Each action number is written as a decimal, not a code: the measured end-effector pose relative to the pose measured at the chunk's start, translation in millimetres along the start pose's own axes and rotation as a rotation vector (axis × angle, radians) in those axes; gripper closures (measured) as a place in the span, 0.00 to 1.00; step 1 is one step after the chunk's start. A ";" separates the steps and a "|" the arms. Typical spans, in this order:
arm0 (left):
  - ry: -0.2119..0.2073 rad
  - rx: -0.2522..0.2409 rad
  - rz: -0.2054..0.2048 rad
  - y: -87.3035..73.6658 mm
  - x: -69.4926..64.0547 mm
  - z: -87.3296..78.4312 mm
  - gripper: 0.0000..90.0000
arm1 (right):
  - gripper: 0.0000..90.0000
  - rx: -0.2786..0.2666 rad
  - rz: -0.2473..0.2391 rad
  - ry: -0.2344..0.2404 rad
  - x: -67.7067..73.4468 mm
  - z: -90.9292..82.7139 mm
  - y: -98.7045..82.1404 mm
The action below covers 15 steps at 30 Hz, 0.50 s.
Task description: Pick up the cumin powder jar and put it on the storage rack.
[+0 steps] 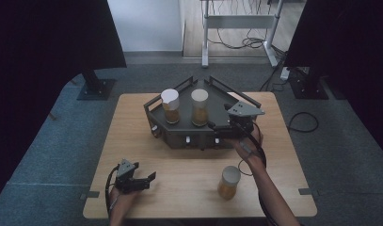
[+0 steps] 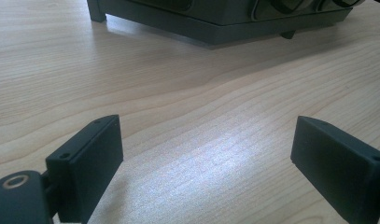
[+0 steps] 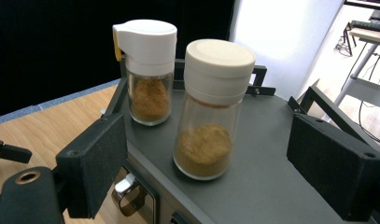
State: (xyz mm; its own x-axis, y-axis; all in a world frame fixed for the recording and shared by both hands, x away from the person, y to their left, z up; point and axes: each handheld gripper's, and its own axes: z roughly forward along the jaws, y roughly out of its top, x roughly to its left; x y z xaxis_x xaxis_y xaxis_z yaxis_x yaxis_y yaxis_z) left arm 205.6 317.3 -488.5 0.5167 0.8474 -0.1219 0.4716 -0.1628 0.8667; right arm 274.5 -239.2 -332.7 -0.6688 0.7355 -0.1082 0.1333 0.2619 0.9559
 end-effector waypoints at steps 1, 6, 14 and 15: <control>0.000 0.000 0.000 0.0 0.0 0.0 0.09 | 0.13 0.001 0.000 -0.001 -0.1 -1.8 -1.4; 0.002 0.003 0.005 0.5 -0.7 0.1 0.09 | 0.13 0.001 0.004 -0.007 -0.8 -8.4 -7.7; 0.001 -0.001 -0.002 -0.5 -0.2 -0.5 0.09 | 0.13 -0.002 0.004 -0.018 0.2 -18.7 -14.8; 0.002 0.000 -0.003 -0.4 -0.2 -0.6 0.09 | 0.13 -0.003 0.004 -0.021 0.5 -20.5 -15.6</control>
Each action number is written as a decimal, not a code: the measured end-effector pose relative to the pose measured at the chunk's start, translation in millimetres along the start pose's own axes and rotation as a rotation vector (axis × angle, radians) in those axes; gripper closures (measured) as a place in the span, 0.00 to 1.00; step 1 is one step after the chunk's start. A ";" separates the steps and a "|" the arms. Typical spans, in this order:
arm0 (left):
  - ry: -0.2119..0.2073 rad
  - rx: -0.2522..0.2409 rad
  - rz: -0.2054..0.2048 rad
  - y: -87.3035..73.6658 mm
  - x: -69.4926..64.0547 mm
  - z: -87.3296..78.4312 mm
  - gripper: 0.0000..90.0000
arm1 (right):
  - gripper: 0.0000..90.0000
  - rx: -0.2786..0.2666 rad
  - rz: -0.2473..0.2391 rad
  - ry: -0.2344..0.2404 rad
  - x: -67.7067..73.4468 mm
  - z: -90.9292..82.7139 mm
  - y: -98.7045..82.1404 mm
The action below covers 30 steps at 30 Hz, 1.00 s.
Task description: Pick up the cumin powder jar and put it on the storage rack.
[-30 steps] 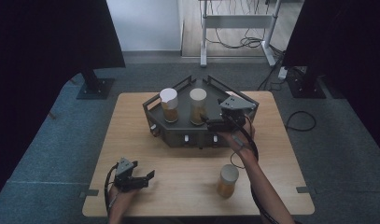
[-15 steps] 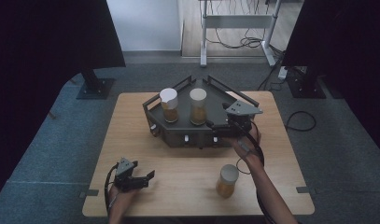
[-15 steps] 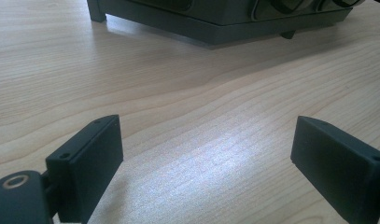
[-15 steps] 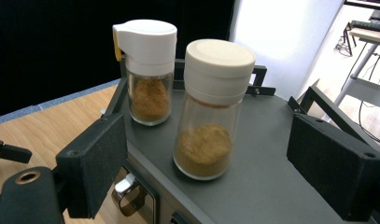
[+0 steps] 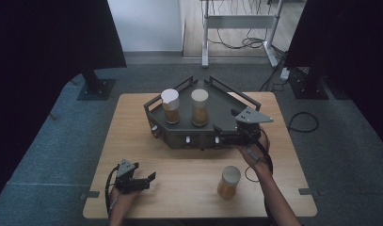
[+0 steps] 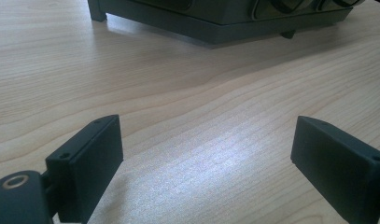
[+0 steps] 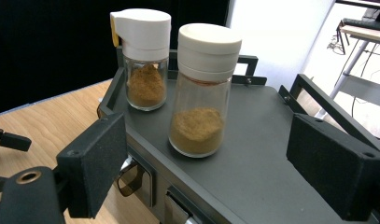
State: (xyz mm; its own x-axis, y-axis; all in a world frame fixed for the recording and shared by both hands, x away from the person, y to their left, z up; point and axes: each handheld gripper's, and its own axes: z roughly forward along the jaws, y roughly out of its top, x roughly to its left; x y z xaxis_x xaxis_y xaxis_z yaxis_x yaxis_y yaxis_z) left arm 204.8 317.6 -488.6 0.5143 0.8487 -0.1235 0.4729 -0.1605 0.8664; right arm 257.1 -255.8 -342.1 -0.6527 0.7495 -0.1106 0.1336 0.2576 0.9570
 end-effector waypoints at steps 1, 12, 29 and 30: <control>-0.001 0.001 0.000 0.1 0.1 -0.1 0.09 | 0.13 -0.001 -0.001 -0.002 0.1 -1.3 -0.8; 0.000 0.002 -0.002 0.0 0.3 -0.6 0.09 | 0.14 0.003 0.005 -0.017 -1.1 -10.1 -7.9; 0.002 0.005 -0.001 0.5 -0.1 -0.3 0.09 | 0.14 0.005 0.022 -0.048 -4.6 -32.8 -20.5; 0.002 0.005 -0.002 0.4 -0.1 -0.3 0.09 | 0.14 0.005 0.025 -0.052 -5.0 -34.8 -21.8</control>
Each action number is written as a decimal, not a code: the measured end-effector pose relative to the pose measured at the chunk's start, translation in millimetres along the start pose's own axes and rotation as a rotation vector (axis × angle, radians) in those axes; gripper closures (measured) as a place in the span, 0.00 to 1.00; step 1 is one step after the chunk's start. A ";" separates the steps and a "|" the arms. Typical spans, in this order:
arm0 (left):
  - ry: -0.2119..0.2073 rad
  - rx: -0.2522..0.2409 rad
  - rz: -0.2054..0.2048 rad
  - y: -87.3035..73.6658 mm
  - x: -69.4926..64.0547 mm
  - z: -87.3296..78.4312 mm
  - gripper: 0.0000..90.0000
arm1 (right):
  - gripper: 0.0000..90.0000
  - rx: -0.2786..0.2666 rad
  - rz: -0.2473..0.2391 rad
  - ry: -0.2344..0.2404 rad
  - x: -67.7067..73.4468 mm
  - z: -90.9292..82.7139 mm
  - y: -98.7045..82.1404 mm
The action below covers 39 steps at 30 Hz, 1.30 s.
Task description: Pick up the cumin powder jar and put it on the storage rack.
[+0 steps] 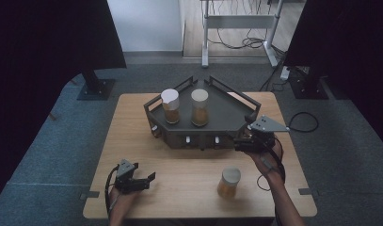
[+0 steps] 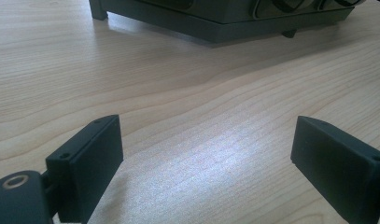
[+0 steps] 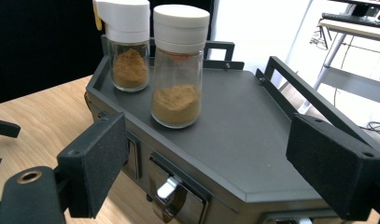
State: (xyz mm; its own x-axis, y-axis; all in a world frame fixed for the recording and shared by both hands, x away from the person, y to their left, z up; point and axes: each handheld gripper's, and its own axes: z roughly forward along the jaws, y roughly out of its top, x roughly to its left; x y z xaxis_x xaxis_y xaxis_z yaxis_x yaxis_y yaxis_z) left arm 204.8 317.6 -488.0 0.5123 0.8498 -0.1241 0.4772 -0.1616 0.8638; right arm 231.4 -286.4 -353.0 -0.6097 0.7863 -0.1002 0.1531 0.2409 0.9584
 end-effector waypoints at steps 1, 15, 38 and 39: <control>0.000 0.000 -0.001 -0.1 0.0 0.0 0.09 | 0.14 -0.001 0.002 -0.001 -0.5 -1.4 -1.1; 0.000 0.002 0.000 0.4 0.0 0.2 0.09 | 0.14 0.000 0.020 -0.020 -3.7 -20.3 -13.6; 0.001 0.005 0.002 1.0 0.0 0.5 0.09 | 0.14 0.021 0.053 -0.072 -6.6 -43.5 -34.8; 0.001 0.006 0.002 1.0 0.0 0.5 0.09 | 0.14 0.023 0.051 -0.074 -6.5 -44.1 -35.5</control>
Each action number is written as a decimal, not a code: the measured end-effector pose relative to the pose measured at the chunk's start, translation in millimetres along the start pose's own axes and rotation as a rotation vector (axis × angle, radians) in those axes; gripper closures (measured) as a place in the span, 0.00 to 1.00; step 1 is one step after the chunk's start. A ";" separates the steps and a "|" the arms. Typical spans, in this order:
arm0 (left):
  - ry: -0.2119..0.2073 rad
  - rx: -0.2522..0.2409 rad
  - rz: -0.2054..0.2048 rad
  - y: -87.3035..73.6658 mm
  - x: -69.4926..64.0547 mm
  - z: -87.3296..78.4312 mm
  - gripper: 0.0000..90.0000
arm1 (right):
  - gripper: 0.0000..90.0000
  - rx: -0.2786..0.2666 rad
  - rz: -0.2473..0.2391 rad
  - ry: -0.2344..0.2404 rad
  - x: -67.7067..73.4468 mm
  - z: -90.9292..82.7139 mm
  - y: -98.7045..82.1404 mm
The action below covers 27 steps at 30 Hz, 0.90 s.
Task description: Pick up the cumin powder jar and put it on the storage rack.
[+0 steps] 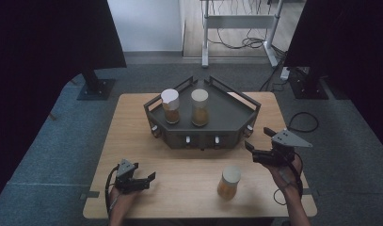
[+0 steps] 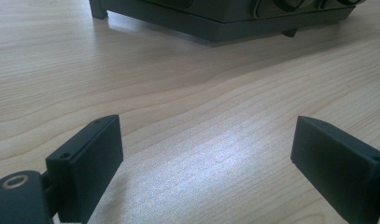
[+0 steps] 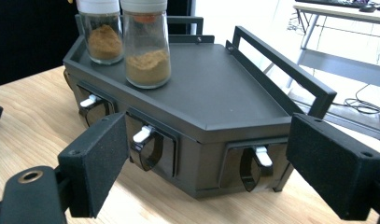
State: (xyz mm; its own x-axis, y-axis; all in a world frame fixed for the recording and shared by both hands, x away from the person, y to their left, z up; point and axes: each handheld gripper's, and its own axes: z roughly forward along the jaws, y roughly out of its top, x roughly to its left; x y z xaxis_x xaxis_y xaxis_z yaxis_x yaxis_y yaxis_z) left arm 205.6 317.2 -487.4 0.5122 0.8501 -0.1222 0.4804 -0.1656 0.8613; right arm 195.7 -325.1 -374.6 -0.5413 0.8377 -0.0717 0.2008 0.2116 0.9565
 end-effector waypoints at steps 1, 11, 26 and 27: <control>0.000 0.000 0.000 0.0 0.0 0.0 0.09 | 0.14 0.001 0.000 -0.002 0.1 -0.5 -0.7; -0.001 -0.003 -0.003 -0.6 0.5 -0.3 0.09 | 0.14 0.030 0.003 -0.012 2.5 3.8 -10.7; -0.001 -0.003 -0.003 -0.6 0.4 -0.4 0.09 | 0.15 0.064 0.019 -0.028 1.7 7.5 -25.0; -0.001 -0.003 -0.003 -0.6 0.4 -0.4 0.09 | 0.15 0.067 0.021 -0.029 1.5 7.7 -26.1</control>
State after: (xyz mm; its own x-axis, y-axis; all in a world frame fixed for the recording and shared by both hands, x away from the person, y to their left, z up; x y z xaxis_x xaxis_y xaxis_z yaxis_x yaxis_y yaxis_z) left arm 205.3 317.8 -487.8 0.5117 0.8500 -0.1249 0.4795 -0.1620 0.8625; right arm 195.9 -325.5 -401.9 -0.5126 0.8565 -0.0605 0.2670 0.2260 0.9368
